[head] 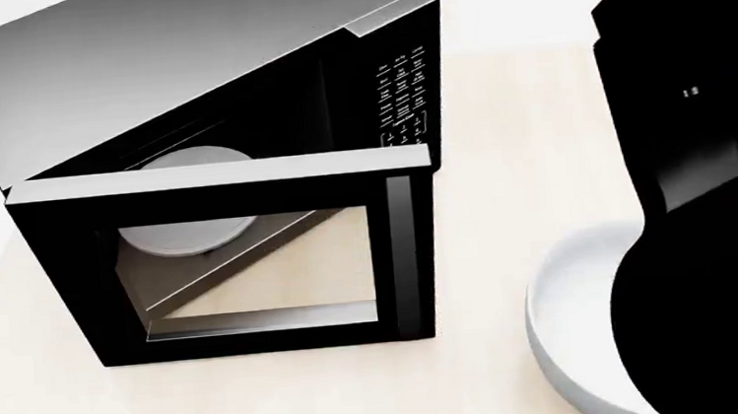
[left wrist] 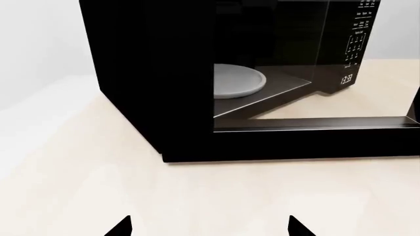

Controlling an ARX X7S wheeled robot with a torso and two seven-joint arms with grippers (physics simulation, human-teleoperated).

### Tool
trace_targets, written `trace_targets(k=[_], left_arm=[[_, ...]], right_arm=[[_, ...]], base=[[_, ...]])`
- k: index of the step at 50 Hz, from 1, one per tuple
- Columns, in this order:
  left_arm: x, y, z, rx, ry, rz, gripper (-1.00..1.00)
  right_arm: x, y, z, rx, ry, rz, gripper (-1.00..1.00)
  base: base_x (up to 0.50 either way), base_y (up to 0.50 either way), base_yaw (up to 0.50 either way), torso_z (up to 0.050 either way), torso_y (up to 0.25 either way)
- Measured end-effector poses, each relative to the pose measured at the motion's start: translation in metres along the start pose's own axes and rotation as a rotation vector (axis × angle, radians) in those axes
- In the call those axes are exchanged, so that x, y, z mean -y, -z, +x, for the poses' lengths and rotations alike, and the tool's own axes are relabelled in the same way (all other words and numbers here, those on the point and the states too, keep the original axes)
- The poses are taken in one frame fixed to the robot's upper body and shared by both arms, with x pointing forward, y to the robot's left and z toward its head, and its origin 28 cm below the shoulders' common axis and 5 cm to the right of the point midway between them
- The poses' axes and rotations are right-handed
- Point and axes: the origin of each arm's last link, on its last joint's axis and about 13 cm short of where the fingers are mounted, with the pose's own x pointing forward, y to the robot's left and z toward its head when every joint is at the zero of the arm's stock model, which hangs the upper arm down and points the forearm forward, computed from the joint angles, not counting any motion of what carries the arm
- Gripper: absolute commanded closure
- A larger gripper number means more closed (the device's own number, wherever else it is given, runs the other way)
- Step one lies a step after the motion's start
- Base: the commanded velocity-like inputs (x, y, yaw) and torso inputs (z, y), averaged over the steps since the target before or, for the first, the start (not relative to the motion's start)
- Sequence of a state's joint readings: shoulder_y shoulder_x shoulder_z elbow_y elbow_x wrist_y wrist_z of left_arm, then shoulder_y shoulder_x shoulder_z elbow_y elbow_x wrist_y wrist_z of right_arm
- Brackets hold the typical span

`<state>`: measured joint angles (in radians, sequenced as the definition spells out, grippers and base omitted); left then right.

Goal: Open the microwave.

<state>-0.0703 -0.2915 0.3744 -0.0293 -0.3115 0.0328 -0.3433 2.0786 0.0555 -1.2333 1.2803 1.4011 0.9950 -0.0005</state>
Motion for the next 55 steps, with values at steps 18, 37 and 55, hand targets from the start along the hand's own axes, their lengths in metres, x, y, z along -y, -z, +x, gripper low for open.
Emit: trace_targets(k=[18, 37, 55], left_arm=[[0.000, 0.000, 0.000, 0.002, 0.001, 0.002, -1.00], [0.000, 0.000, 0.000, 0.002, 0.000, 0.004, -1.00], [0.000, 0.000, 0.000, 0.003, 0.000, 0.005, -1.00]], right_arm=[[0.000, 0.021, 0.021, -0.059, 0.003, 0.006, -1.00], [0.000, 0.044, 0.040, -0.116, 0.000, 0.011, -1.00], [0.000, 0.060, 0.054, -0.158, -0.003, 0.016, -1.00]], base=[[0.00, 0.00, 0.00, 0.000, 0.000], [0.00, 0.00, 0.00, 0.000, 0.000], [0.00, 0.00, 0.00, 0.000, 0.000]])
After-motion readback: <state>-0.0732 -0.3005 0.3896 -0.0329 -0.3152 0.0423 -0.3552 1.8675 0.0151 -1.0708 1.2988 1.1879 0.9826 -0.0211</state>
